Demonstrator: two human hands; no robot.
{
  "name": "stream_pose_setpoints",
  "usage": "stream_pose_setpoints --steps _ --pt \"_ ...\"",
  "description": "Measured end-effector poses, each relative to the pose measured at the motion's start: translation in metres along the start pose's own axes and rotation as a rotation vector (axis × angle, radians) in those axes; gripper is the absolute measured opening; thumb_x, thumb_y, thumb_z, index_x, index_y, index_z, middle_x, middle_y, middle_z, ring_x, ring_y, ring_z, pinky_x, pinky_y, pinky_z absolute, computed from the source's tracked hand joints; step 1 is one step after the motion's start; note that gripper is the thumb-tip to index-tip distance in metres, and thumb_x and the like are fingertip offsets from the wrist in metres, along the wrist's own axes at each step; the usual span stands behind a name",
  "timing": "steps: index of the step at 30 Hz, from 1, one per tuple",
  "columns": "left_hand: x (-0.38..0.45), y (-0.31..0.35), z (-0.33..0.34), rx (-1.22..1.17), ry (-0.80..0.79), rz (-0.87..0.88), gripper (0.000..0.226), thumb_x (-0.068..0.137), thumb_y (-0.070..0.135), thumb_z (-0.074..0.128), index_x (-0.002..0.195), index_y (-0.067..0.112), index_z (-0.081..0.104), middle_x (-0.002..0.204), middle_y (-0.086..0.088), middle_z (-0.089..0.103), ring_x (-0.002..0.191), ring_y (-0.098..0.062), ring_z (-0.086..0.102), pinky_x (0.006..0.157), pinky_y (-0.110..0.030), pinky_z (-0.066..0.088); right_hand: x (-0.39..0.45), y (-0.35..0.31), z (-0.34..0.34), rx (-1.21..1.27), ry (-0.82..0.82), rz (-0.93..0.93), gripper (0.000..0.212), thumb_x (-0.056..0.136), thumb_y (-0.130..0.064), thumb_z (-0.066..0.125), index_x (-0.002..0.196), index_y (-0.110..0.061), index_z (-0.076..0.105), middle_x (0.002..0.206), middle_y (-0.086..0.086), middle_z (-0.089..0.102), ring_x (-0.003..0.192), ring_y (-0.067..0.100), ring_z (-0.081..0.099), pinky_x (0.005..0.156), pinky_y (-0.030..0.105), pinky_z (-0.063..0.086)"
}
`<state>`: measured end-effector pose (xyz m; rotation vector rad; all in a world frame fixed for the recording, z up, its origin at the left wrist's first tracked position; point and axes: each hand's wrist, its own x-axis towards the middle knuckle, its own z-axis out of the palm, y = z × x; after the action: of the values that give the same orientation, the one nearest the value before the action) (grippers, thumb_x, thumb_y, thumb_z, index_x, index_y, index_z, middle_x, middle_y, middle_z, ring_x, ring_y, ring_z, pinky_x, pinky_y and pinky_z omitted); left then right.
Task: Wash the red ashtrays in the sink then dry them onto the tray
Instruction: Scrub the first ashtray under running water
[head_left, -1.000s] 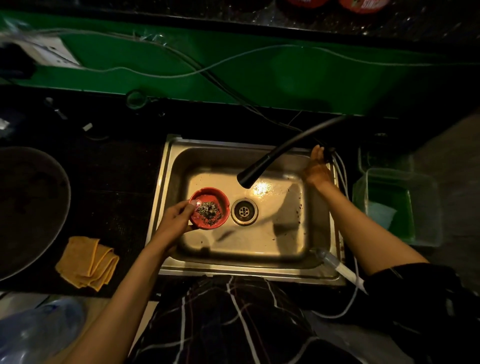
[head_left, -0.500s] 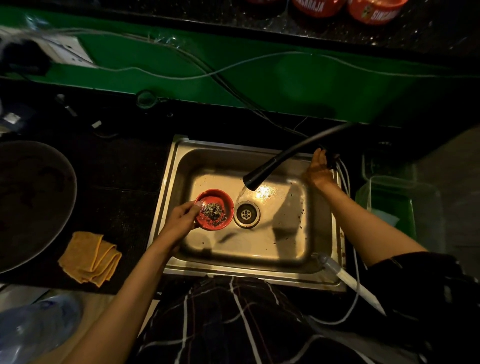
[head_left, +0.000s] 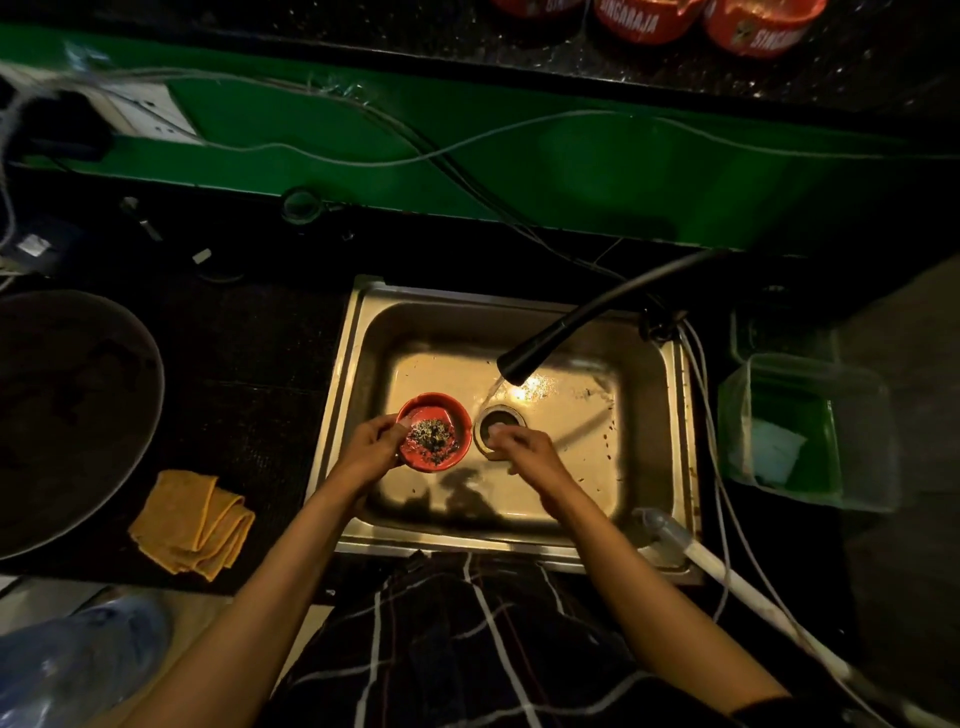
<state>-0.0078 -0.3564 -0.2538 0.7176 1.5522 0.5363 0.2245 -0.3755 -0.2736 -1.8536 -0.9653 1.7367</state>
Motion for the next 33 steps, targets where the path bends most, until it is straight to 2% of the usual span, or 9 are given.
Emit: stream_pose_setpoints --steps 3,6,9,14,19,22,26,31,33 --pt "0.01 0.001 0.002 0.059 -0.035 0.0 0.034 0.102 0.024 0.053 0.131 0.006 0.056 0.121 -0.012 0.063 0.107 -0.023 0.063 0.076 -0.025 0.055 -0.006 -0.007 0.016 0.076 -0.031 -0.004 0.035 0.097 -0.042 0.059 0.122 -0.019 0.066 0.112 -0.001 0.071 0.099 0.01 0.068 0.068 0.019 0.045" --pt "0.023 -0.002 0.005 0.088 -0.074 -0.001 0.034 0.101 0.025 0.054 0.13 0.008 0.057 0.121 -0.012 0.064 0.107 -0.023 0.064 0.08 -0.029 0.056 -0.007 -0.01 0.019 0.1 -0.004 0.0 0.041 0.092 -0.049 0.063 0.123 -0.022 0.066 0.116 -0.003 0.07 0.103 0.009 0.067 0.074 0.026 0.046" --pt "0.035 -0.004 0.009 0.118 -0.109 -0.015 0.035 0.1 0.028 0.056 0.129 0.01 0.059 0.121 -0.013 0.067 0.107 -0.024 0.066 0.089 -0.038 0.057 -0.01 -0.012 0.016 0.134 0.037 0.011 0.037 0.093 -0.038 0.065 0.127 -0.022 0.063 0.111 -0.006 0.07 0.085 0.0 0.07 0.072 0.025 0.047" --pt "0.045 0.004 0.021 0.112 -0.182 -0.02 0.038 0.095 0.031 0.064 0.129 0.014 0.059 0.113 -0.009 0.071 0.102 -0.023 0.07 0.091 -0.042 0.058 -0.008 -0.011 0.008 0.163 0.109 0.034 0.027 0.096 -0.03 0.062 0.116 -0.013 0.071 0.103 -0.002 0.074 0.085 0.003 0.067 0.061 0.012 0.046" --pt "0.054 0.02 0.027 0.156 -0.209 0.048 0.036 0.09 0.032 0.071 0.122 0.018 0.064 0.105 -0.009 0.073 0.097 -0.021 0.071 0.089 -0.044 0.058 0.002 -0.018 0.001 0.205 0.237 0.008 0.024 0.099 -0.017 0.057 0.119 -0.01 0.069 0.097 0.001 0.073 0.078 0.004 0.068 0.059 0.012 0.049" --pt "0.056 0.033 0.029 0.189 -0.243 0.108 0.028 0.093 0.026 0.069 0.12 0.018 0.065 0.102 -0.008 0.073 0.098 -0.022 0.071 0.088 -0.043 0.058 0.01 -0.017 -0.001 0.2 0.275 -0.005 0.028 0.097 -0.016 0.059 0.124 -0.015 0.068 0.106 0.004 0.074 0.093 0.015 0.071 0.064 0.017 0.051" --pt "0.058 0.041 0.03 0.25 -0.277 0.148 0.03 0.095 0.024 0.067 0.124 0.019 0.063 0.106 -0.005 0.069 0.099 -0.02 0.069 0.088 -0.041 0.058 0.007 -0.016 -0.001 0.211 0.317 -0.01 0.029 0.093 -0.017 0.065 0.122 -0.015 0.069 0.106 0.004 0.075 0.09 0.009 0.07 0.059 0.01 0.049" --pt "0.057 0.035 0.039 0.206 -0.326 0.053 0.032 0.1 0.014 0.056 0.132 0.011 0.057 0.114 -0.013 0.069 0.1 -0.024 0.069 0.085 -0.037 0.058 0.0 -0.019 -0.003 0.227 0.373 -0.05 0.024 0.095 -0.019 0.063 0.119 -0.023 0.066 0.105 0.001 0.073 0.093 0.001 0.064 0.068 0.011 0.044" --pt "0.054 0.03 0.042 0.141 -0.328 -0.009 0.033 0.1 0.013 0.056 0.133 0.008 0.056 0.11 -0.013 0.07 0.096 -0.024 0.069 0.083 -0.036 0.058 -0.001 -0.022 -0.004 0.21 0.379 -0.069 0.018 0.096 -0.023 0.063 0.112 -0.029 0.065 0.103 -0.001 0.073 0.095 0.006 0.066 0.071 0.015 0.046"
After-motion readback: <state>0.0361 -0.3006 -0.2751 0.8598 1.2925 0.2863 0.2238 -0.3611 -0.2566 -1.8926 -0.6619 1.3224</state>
